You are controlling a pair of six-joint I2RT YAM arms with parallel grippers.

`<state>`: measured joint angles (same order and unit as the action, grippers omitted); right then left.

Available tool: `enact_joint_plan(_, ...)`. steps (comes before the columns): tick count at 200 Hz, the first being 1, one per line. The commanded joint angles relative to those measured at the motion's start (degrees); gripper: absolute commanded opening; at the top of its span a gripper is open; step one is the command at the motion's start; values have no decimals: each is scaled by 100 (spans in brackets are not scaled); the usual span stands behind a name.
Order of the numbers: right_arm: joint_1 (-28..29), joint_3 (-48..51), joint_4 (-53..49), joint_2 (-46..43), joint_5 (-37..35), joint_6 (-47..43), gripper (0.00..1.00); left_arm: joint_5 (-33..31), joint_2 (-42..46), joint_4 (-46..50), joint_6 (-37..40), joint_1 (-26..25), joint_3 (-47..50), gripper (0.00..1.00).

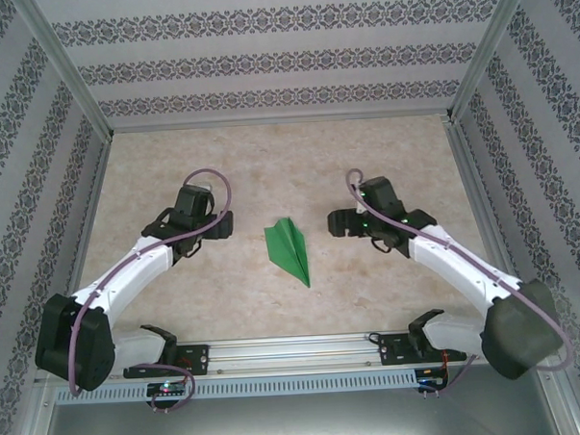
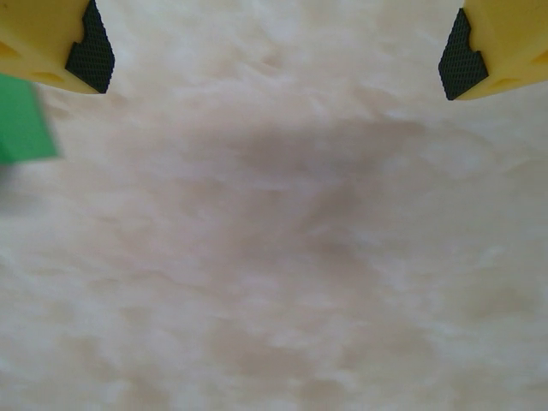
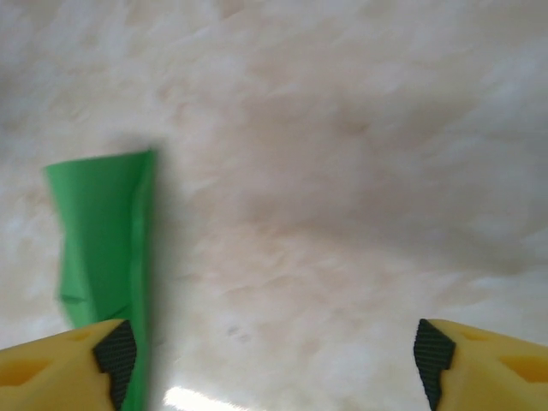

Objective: Fold a paper plane with a square sheet of paper (pick it up from the middle)
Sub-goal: Reset both arms

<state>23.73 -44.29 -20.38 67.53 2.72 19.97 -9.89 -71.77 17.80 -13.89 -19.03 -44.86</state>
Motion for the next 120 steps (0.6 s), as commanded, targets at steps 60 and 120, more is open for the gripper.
enact_joint_plan(60, -1445, 965, 2383, -68, -672, -1262, 98, -909, -358, -1843, 737, 728, 530, 100)
enact_joint_plan(120, -1936, 1656, 4395, 446, -978, -1904, 98, -735, -897, -3580, 1367, 1195, 1113, 100)
